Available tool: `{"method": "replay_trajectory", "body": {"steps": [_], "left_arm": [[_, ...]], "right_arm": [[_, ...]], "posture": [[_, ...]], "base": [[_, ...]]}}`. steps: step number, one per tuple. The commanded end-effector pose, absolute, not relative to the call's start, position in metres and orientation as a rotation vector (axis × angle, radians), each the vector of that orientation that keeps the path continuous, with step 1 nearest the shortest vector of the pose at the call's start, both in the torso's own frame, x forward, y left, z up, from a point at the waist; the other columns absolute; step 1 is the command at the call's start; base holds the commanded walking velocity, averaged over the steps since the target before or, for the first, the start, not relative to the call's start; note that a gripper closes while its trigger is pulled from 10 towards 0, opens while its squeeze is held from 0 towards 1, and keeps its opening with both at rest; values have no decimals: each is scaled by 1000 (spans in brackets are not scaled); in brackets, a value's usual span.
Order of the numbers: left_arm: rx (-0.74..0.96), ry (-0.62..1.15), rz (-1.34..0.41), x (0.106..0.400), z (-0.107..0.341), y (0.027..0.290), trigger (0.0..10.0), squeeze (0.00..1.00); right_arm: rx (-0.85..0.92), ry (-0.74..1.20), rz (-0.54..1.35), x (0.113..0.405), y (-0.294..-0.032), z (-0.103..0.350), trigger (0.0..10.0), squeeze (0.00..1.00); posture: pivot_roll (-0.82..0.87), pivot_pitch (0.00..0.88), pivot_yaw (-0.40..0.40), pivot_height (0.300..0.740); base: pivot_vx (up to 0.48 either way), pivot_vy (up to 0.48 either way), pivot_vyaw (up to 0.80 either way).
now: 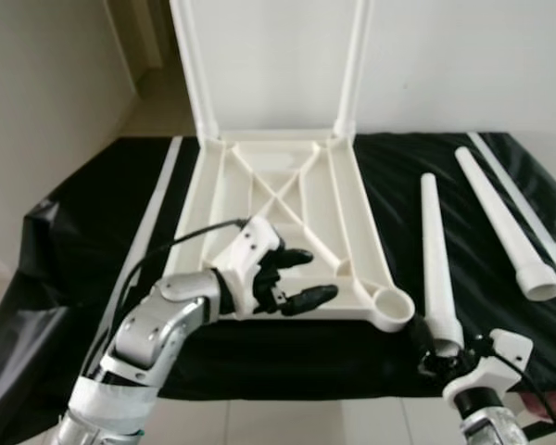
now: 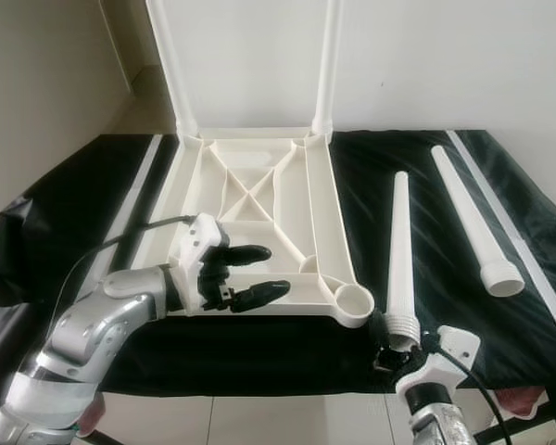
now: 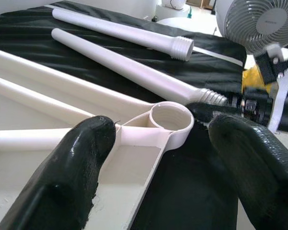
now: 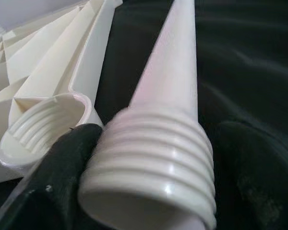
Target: Building children table
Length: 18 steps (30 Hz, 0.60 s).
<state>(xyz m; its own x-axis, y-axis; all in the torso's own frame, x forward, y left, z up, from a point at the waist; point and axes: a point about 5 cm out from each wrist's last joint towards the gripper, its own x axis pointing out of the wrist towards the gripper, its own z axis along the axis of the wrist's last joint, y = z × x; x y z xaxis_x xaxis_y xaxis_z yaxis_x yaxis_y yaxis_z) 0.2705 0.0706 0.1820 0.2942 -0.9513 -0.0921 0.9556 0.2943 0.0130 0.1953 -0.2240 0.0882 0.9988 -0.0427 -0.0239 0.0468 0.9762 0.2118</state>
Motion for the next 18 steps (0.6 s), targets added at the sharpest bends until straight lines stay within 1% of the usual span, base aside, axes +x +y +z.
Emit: {"method": "replay_trajectory", "body": {"steps": [1,6,7,8,15,17,18], "left_arm": [[83,84,-1291,269,180,71,10000,0],[86,95,-1323,265,179,71,10000,0],[90,101,-1338,263,178,70,10000,0],[93,108,-1348,261,177,70,10000,0],[108,128,-1377,257,172,70,10000,0],[115,147,-1406,252,168,66,10000,0],[115,147,-1406,252,168,66,10000,0]], "right_arm": [[154,-25,-40,200,-227,101,10000,1000],[136,-68,-10,204,-225,116,10000,1000],[130,-79,1,205,-223,121,10000,659],[127,-92,14,206,-221,124,10000,0],[155,-98,3,215,-221,135,10000,0],[124,-81,-66,229,-226,141,10000,0],[124,-81,-66,229,-226,141,10000,0]], "posture": [[-43,14,40,740],[-42,16,38,740],[-41,18,37,740],[-41,18,37,740],[-44,16,35,740],[-40,6,32,740],[-40,6,32,740]], "base": [[0,0,0],[0,0,0],[0,0,0],[0,0,0],[0,0,0],[0,0,0],[0,0,0]]}}
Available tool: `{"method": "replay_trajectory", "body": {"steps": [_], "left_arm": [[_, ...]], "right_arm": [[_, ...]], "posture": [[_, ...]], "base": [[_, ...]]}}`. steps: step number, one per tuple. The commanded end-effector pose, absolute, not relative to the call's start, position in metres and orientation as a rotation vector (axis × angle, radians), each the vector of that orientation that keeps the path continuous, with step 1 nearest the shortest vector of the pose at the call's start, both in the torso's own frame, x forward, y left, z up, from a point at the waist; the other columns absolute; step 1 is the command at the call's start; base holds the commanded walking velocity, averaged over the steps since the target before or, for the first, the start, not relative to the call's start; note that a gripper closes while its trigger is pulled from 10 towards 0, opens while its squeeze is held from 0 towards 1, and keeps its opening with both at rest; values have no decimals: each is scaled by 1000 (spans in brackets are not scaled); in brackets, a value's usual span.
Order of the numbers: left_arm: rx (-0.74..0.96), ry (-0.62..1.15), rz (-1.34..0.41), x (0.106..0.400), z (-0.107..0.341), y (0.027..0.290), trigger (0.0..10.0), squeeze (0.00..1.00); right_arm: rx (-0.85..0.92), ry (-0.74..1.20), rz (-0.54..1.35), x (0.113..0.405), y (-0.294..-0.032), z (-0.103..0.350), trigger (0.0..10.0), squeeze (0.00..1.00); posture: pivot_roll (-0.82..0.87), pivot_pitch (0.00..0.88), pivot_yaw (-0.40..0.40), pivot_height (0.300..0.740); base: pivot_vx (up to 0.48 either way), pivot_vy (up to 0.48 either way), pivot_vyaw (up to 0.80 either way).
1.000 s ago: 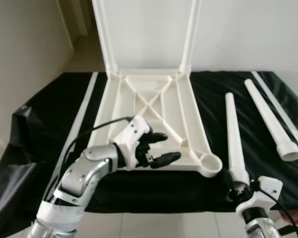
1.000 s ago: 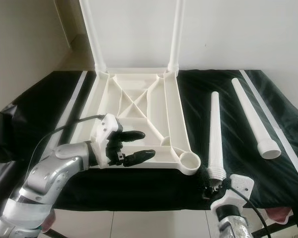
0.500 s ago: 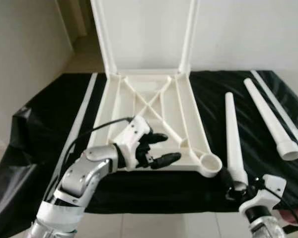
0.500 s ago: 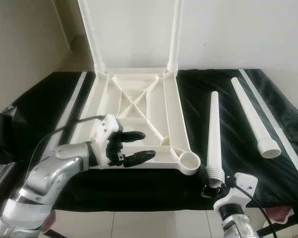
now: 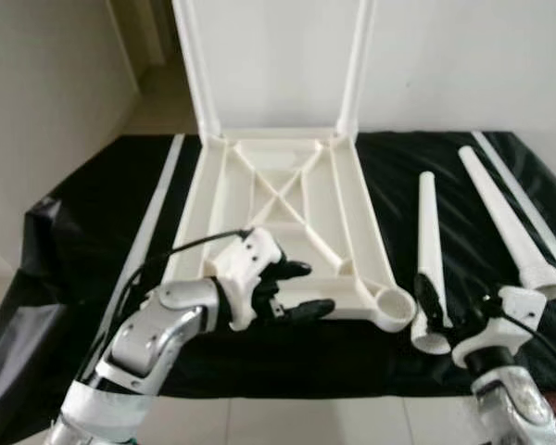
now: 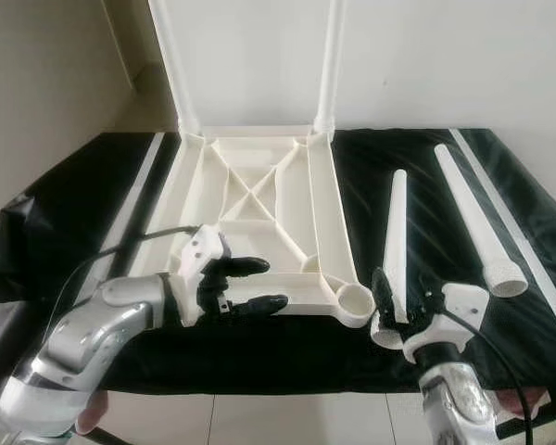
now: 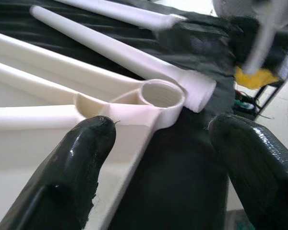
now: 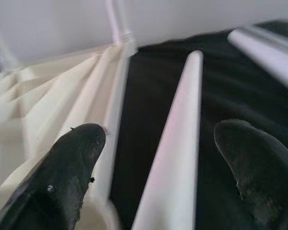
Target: Building children table
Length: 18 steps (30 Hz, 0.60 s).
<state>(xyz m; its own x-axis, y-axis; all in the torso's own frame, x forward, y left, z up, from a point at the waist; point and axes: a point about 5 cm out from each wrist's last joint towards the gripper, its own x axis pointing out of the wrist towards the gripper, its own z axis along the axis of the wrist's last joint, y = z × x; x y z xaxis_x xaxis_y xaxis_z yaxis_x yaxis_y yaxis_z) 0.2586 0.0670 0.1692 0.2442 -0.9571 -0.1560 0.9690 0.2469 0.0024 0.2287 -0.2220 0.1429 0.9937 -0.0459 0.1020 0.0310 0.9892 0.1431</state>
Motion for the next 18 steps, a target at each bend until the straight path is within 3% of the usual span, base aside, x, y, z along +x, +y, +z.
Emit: {"method": "replay_trajectory", "body": {"steps": [1,10,13,18], "left_arm": [[115,150,-1419,249,167,63,10000,0],[102,149,-1430,245,166,57,10000,0],[100,147,-1421,246,167,58,10000,0],[100,150,-1423,245,167,57,10000,0]], "right_arm": [[110,-65,-88,234,-228,142,10000,0],[93,64,-128,255,-231,135,10000,0],[148,207,-117,270,-230,131,10000,0],[219,242,-117,279,-230,133,10000,0]], "posture": [[-40,6,32,740],[-35,0,27,740],[-27,0,23,740],[-25,0,20,740]], "base": [[0,0,0],[0,0,0],[0,0,0],[0,0,0]]}}
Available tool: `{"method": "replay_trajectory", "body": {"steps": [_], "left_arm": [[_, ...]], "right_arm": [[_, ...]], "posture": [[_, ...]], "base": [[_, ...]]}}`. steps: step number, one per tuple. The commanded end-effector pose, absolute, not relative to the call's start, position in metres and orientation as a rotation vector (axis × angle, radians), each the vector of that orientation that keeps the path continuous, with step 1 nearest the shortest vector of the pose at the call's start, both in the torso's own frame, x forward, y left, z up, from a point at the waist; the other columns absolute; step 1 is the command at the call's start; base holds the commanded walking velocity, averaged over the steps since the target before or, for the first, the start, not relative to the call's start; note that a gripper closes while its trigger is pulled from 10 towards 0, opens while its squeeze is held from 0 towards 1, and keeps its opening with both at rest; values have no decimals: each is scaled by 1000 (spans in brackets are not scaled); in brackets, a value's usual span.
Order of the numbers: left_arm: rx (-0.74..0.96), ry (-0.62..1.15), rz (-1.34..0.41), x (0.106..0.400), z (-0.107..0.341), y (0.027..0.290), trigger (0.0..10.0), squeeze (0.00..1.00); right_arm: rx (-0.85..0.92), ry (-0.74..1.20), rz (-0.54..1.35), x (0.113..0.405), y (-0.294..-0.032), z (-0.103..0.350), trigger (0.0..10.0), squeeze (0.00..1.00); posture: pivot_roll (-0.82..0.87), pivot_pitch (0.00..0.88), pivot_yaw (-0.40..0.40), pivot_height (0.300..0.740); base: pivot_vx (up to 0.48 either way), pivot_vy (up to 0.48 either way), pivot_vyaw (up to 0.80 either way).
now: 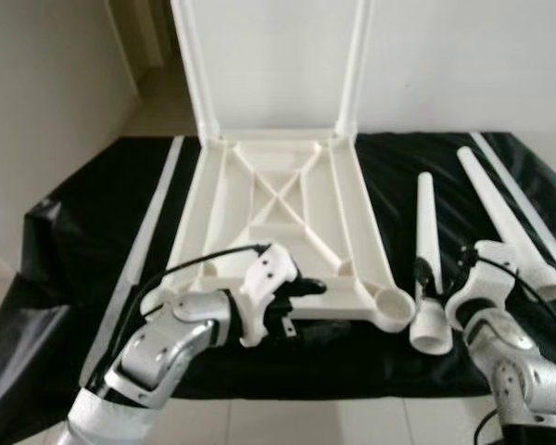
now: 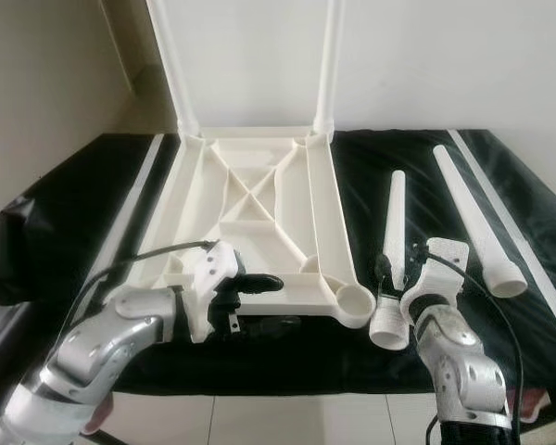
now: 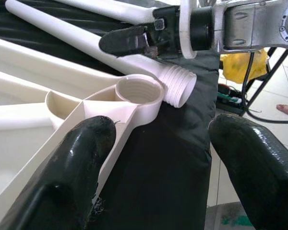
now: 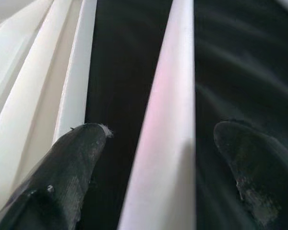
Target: Building children table
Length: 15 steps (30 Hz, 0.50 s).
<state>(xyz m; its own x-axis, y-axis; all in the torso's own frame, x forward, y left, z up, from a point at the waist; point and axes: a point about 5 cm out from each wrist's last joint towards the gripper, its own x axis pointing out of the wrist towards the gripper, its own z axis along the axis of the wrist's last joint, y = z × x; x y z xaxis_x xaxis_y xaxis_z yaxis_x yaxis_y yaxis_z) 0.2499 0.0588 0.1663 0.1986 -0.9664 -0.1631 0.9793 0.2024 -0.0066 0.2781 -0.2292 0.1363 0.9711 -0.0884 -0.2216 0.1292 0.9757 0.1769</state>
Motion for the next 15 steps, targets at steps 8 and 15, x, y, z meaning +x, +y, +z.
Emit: {"method": "replay_trajectory", "body": {"steps": [8,15], "left_arm": [[98,149,-1413,245,168,57,10000,0],[96,155,-1397,246,168,61,10000,0]], "right_arm": [[292,289,-168,300,-232,138,10000,0],[287,391,-191,308,-228,133,10000,0]], "posture": [[-7,0,11,740],[-6,0,16,740]], "base": [[0,0,0],[0,0,0]]}}
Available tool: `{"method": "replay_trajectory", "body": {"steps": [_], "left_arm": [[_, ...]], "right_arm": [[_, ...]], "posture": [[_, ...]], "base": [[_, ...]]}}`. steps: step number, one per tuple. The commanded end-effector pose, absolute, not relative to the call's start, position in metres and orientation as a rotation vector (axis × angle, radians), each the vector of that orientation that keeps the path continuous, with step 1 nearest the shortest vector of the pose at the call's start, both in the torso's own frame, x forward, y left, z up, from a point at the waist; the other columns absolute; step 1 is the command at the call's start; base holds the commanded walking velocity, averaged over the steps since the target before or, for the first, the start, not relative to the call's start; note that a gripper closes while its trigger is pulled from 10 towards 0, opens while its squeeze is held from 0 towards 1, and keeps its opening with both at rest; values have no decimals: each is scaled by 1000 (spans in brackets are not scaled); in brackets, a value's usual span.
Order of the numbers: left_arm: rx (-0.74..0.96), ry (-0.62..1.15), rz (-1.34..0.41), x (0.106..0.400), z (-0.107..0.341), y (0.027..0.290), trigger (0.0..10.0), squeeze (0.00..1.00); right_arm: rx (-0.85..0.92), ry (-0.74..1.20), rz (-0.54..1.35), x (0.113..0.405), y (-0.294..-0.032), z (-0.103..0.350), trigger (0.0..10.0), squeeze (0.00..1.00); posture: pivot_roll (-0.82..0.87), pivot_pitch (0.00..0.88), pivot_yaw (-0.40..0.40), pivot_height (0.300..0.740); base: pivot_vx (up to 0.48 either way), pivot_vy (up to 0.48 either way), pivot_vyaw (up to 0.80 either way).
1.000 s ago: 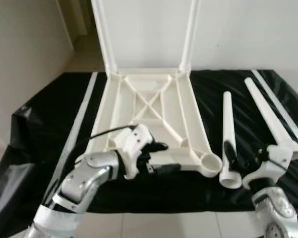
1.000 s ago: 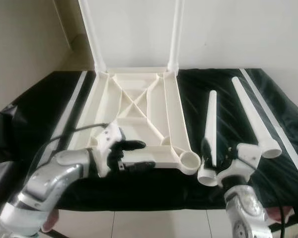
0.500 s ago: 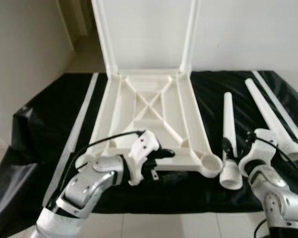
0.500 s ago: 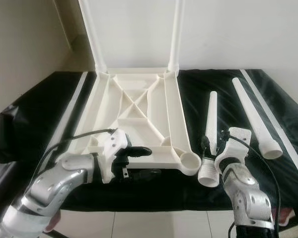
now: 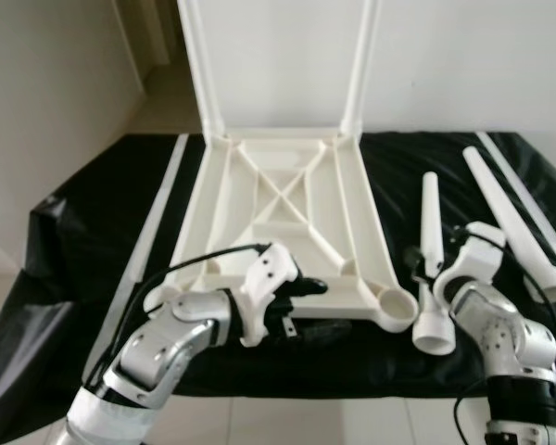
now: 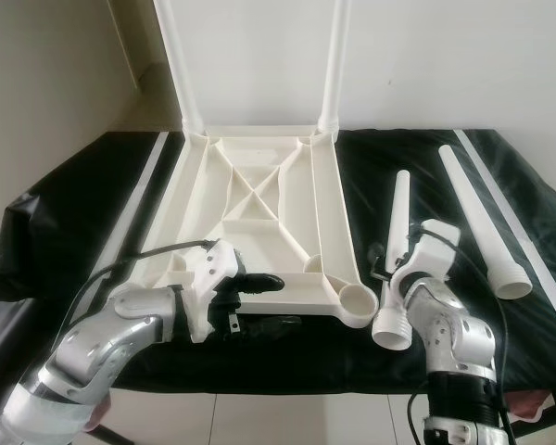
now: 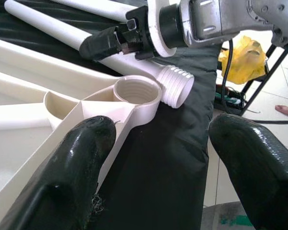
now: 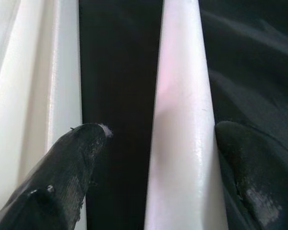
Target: Building children table
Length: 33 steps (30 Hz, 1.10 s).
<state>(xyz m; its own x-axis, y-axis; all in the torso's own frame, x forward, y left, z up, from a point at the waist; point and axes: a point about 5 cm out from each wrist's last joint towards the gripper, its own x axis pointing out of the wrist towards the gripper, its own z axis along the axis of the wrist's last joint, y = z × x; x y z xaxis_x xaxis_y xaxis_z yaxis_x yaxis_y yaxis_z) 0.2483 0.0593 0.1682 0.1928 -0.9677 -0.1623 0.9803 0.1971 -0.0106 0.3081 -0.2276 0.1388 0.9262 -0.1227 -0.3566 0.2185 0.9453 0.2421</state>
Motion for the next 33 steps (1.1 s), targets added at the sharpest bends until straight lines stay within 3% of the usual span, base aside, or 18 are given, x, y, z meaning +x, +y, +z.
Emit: {"method": "replay_trajectory", "body": {"steps": [1,27,28,29,30,31,32,33], "left_arm": [[96,156,-1396,246,168,61,10000,0],[95,148,-1387,248,170,61,10000,0],[95,147,-1385,249,171,61,10000,0],[94,146,-1384,250,171,61,10000,0],[94,145,-1382,250,171,61,10000,0],[94,145,-1382,250,171,61,10000,0],[96,143,-1381,250,172,62,10000,0],[96,143,-1381,250,172,62,10000,0]], "right_arm": [[282,416,-191,309,-227,131,10000,0],[211,786,-359,297,-239,97,10000,0],[217,798,-358,296,-239,95,8196,0],[222,809,-357,296,-239,94,8196,0],[231,814,-358,295,-239,93,4863,0],[231,814,-358,295,-239,93,4863,0],[267,821,-360,295,-238,92,157,0],[267,821,-360,295,-238,92,157,0]], "posture": [[-4,3,14,740],[-16,0,5,740],[-16,0,5,740],[-16,0,5,740],[-16,0,5,740],[-16,0,5,740],[-16,0,6,740],[-16,0,6,740]], "base": [[0,0,0],[0,0,0],[0,0,0],[0,0,0],[0,0,0],[0,0,0],[0,0,0],[0,0,0]]}}
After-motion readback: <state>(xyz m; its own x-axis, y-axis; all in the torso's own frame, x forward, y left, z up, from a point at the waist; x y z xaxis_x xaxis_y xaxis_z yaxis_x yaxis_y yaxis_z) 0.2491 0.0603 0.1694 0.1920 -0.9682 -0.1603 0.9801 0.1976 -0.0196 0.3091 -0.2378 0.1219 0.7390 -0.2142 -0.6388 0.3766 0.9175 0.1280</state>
